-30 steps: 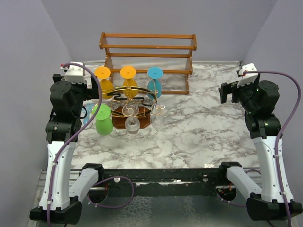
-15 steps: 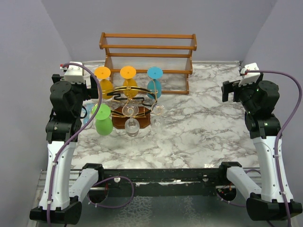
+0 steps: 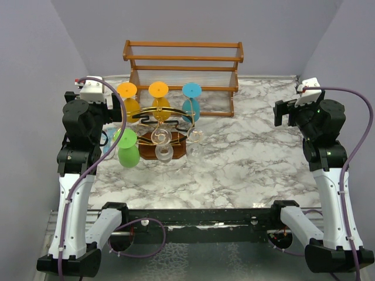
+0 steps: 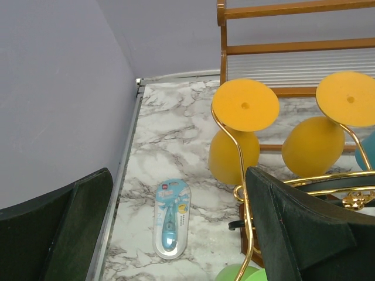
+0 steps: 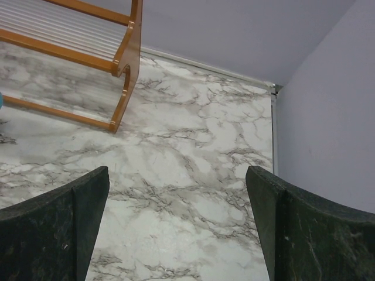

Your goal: Place the wine glass upside down on the wine glass rack

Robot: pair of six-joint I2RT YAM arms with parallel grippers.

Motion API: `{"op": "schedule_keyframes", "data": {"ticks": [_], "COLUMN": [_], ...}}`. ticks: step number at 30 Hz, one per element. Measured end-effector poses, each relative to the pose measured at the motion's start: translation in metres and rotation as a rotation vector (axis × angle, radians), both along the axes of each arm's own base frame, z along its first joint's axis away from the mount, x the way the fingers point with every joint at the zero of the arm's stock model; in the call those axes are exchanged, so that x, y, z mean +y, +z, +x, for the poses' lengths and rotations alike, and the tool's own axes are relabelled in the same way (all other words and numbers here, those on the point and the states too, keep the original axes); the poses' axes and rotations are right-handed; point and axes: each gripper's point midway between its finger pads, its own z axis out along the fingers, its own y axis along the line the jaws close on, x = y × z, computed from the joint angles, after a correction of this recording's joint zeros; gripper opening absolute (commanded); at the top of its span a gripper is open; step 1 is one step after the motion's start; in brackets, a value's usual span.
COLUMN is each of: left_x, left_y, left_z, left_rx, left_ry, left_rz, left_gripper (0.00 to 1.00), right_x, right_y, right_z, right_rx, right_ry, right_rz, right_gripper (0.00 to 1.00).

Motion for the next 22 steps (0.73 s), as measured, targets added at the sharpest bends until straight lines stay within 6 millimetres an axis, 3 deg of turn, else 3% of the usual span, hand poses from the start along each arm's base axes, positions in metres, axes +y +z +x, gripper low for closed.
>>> {"op": "schedule_keyframes", "data": {"ticks": [22], "left_x": [0.0068], "left_y": [0.0039], "left_z": [0.0003], "left_rx": [-0.019], "left_ry": [0.047], "left_rz": [-0.016], "left_gripper": [0.99], "right_x": [-0.0035], "right_y": [0.0], "right_z": [0.0001], "right_rx": [0.0], "right_ry": [-0.019], "right_rz": [-0.004], "right_gripper": [1.0]}}
